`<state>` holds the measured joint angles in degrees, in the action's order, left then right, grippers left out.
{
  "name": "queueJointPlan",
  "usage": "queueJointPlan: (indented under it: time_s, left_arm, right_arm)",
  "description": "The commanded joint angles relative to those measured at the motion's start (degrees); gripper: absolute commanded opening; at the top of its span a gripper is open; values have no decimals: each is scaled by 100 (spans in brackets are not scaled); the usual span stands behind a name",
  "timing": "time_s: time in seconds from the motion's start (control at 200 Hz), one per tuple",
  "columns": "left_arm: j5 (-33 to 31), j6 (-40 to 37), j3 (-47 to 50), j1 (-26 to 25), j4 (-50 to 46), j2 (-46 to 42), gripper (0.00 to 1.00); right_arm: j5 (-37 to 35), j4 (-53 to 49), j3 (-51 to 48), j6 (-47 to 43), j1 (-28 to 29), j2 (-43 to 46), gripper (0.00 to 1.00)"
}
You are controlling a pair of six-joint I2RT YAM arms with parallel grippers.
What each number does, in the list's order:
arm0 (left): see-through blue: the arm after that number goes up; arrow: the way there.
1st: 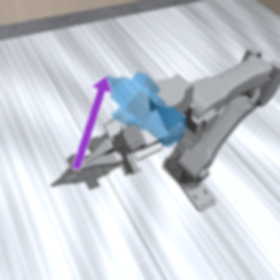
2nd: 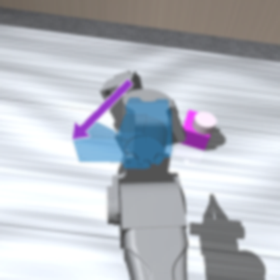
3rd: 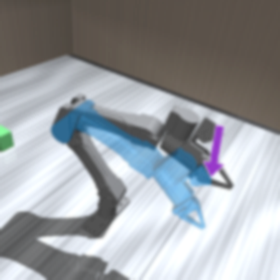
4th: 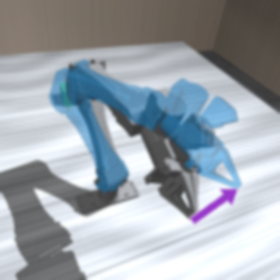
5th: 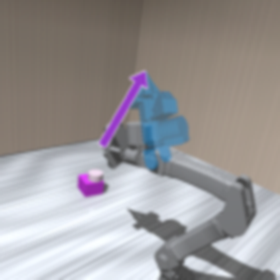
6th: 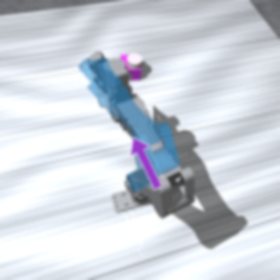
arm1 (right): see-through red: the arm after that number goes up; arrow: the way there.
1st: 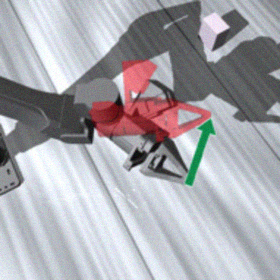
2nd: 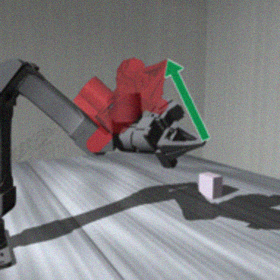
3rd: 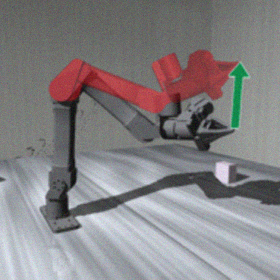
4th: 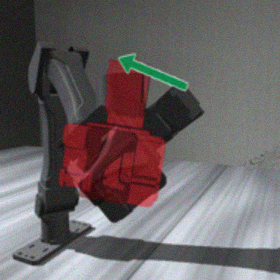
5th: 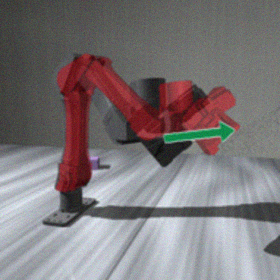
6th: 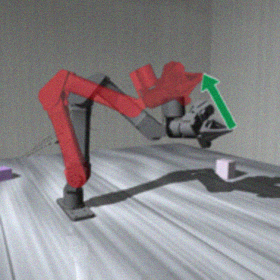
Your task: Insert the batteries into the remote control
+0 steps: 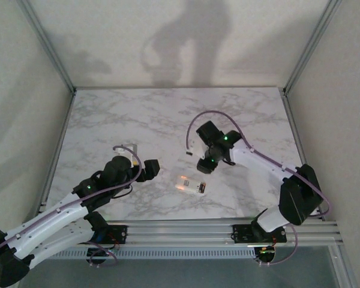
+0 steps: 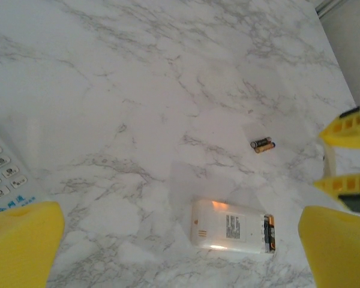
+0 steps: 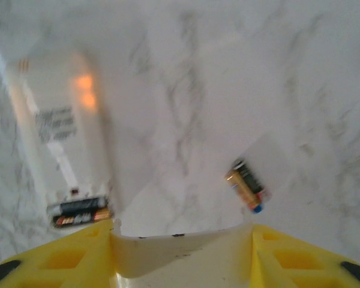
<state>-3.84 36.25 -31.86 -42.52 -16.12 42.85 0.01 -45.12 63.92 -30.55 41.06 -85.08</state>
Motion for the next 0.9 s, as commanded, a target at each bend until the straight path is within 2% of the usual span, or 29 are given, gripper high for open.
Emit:
queueJointPlan:
  time_s: [0.0,0.255,0.521,0.896]
  left_arm:
    - [193,66,116,51,74,-97,99]
    - [251,84,191,51,146,-154,100]
    - [254,66,224,56,81,-248,99]
    - [217,24,255,59,57,-198,100]
  right_arm:
    - [8,363,-533,-274,221,390,42]
    - [-101,333,-893,83,784,228,45]
    - [130,364,-854,518,851,-340,48]
    - [288,369,-864,869,1000,-673,48]
